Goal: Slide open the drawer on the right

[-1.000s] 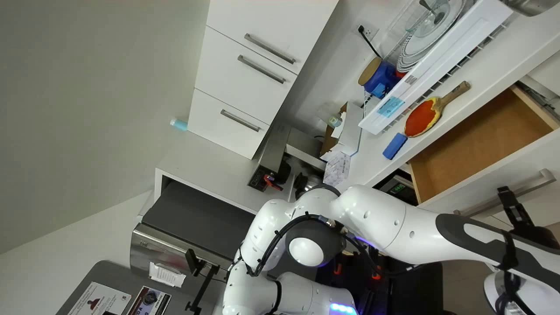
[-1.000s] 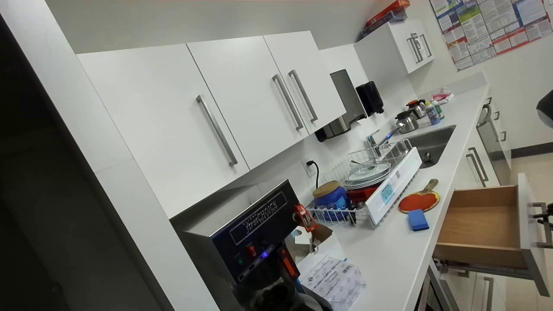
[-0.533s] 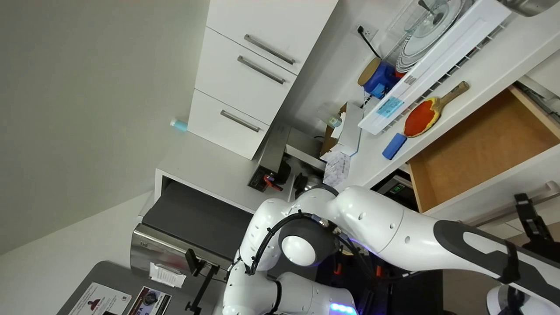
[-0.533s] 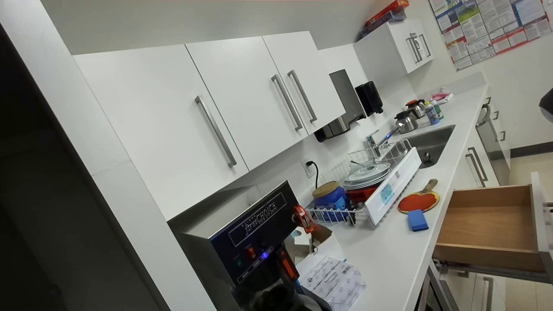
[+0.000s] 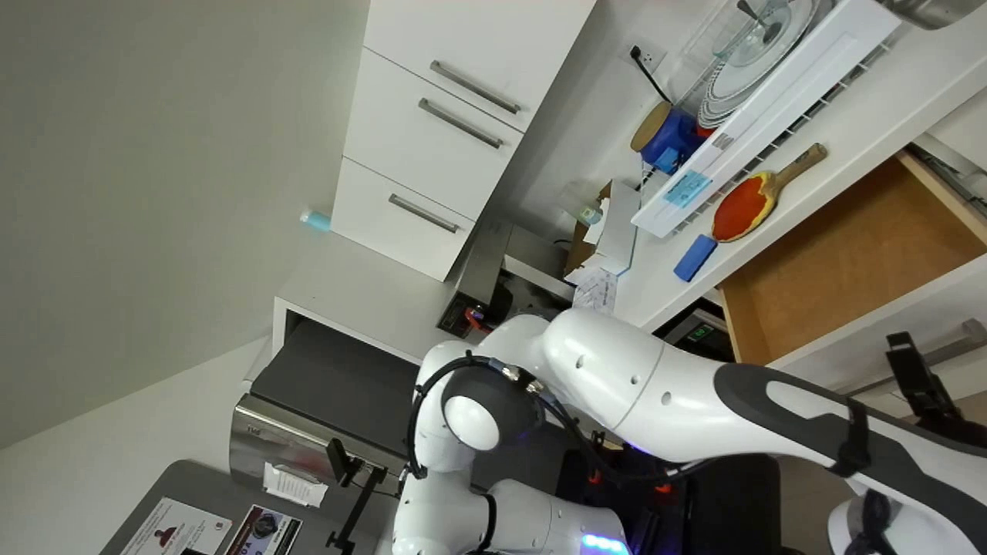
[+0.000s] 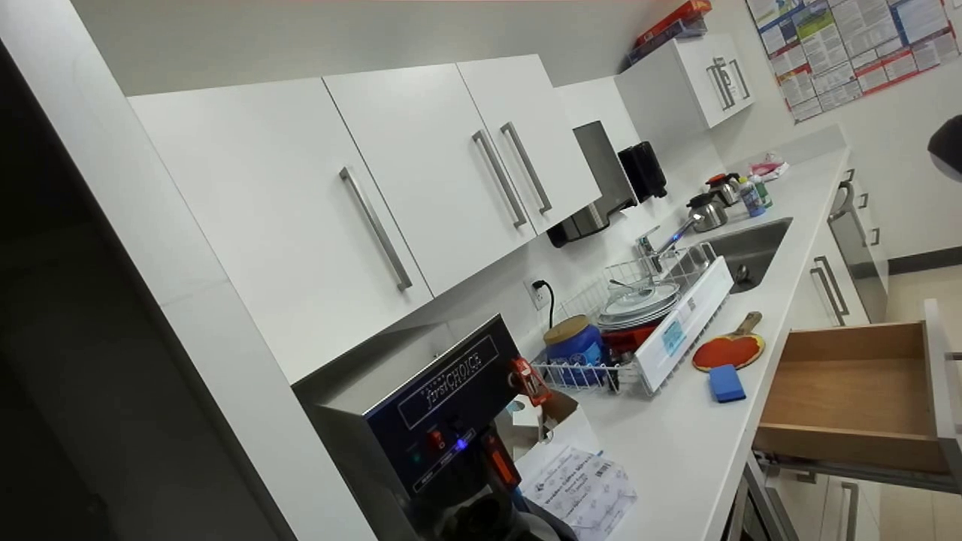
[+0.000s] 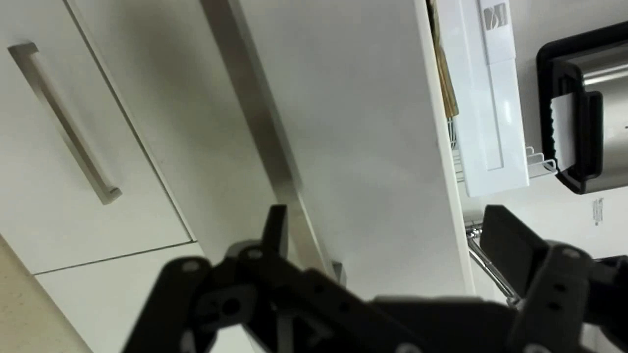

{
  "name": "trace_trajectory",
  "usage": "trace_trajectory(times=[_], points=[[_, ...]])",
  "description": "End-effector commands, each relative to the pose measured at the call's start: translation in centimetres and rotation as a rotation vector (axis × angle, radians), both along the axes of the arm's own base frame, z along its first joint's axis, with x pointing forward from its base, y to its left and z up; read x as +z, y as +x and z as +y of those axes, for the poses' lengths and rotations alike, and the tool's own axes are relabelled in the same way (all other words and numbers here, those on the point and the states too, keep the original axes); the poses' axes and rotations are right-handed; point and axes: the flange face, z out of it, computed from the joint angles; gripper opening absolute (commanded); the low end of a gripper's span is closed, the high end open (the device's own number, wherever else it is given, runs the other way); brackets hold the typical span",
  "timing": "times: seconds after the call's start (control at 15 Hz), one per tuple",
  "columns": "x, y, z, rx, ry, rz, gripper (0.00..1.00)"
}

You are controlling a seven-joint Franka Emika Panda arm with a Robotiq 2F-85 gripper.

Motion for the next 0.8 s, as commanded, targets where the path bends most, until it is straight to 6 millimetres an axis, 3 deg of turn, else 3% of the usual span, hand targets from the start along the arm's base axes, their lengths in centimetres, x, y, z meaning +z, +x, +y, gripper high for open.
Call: trace_trajectory(times=[0.0, 0.33, 0.73], points=[[6.9, -1.2, 2.5, 0.078, 0.061, 0.093, 1.00], [15.1, -0.9, 4.5, 0.140, 0.006, 0.255, 1.00], [23.3, 4.3, 7.2, 0.140, -0.167, 0.498, 1.00]])
